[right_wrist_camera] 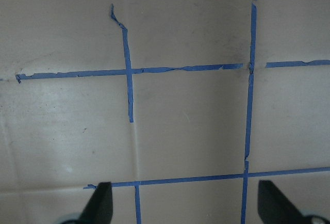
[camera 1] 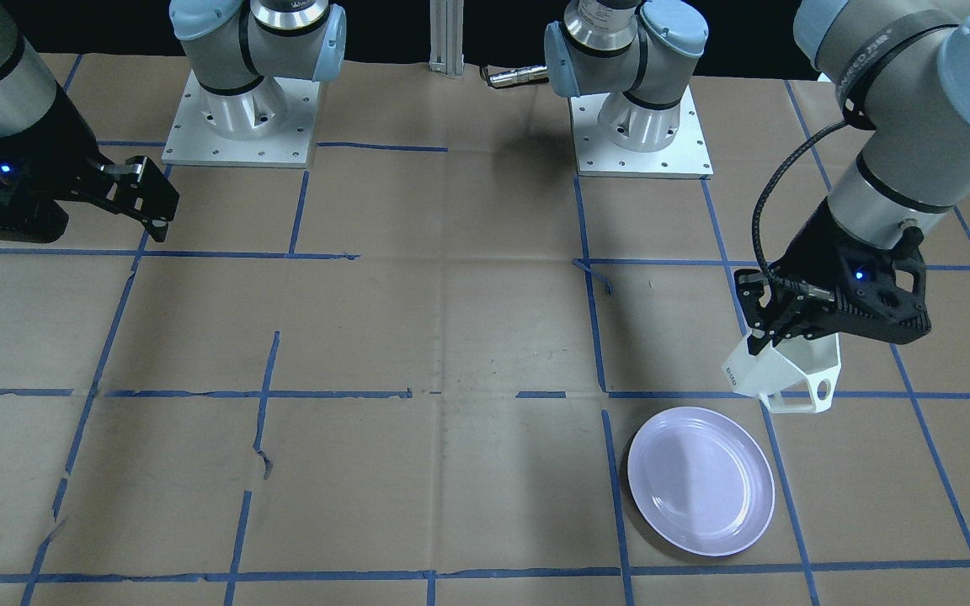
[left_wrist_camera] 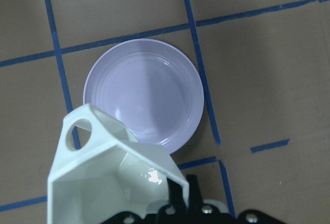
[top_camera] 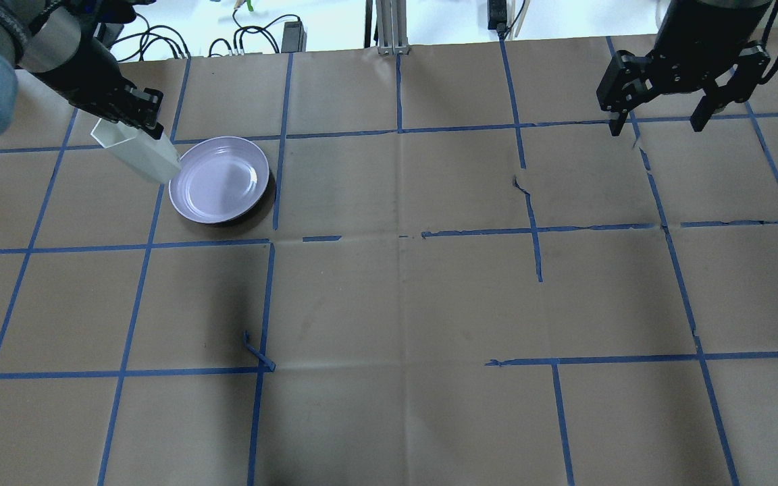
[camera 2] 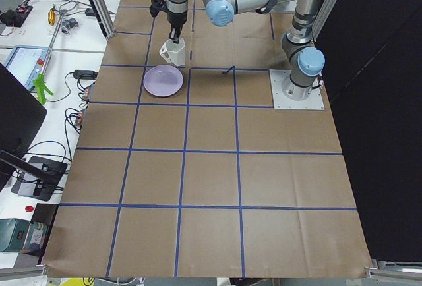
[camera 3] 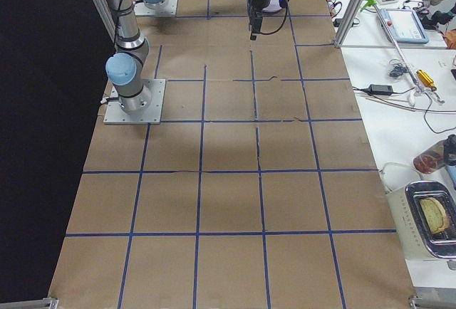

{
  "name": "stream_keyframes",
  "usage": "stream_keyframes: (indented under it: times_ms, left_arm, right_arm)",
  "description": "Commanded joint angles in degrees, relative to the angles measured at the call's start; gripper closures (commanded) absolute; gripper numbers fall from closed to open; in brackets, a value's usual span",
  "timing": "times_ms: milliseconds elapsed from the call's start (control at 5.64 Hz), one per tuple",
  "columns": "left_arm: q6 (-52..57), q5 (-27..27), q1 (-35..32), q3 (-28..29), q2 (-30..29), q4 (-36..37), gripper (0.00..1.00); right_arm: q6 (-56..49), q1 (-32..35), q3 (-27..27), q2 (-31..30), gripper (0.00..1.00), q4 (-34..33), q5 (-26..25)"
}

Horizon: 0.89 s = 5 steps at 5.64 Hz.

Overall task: Flip cup and place on plate
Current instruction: 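Turn the cup upright and lower it onto the lavender plate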

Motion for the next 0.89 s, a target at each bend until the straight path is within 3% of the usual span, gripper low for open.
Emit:
stream_keyframes:
  times_ms: [0,177,710]
  left_arm:
    - [1.79,4.71,-4.88,1.87,-7.12,7.51,1.00]
    - [5.48,7.80,-6.22,1.71,-9.78,7.55,1.00]
    - [7.63,7.31,-6.32,0.30,-15.42,10.44,1.00]
  right_arm:
    - [0.00,0.00,0.00,0.00,0.00,-0.06,0.00]
    - [0.00,0.00,0.00,0.00,0.00,0.02,0.00]
    - [0.00,0.00,0.00,0.00,0.00,-0.06,0.00]
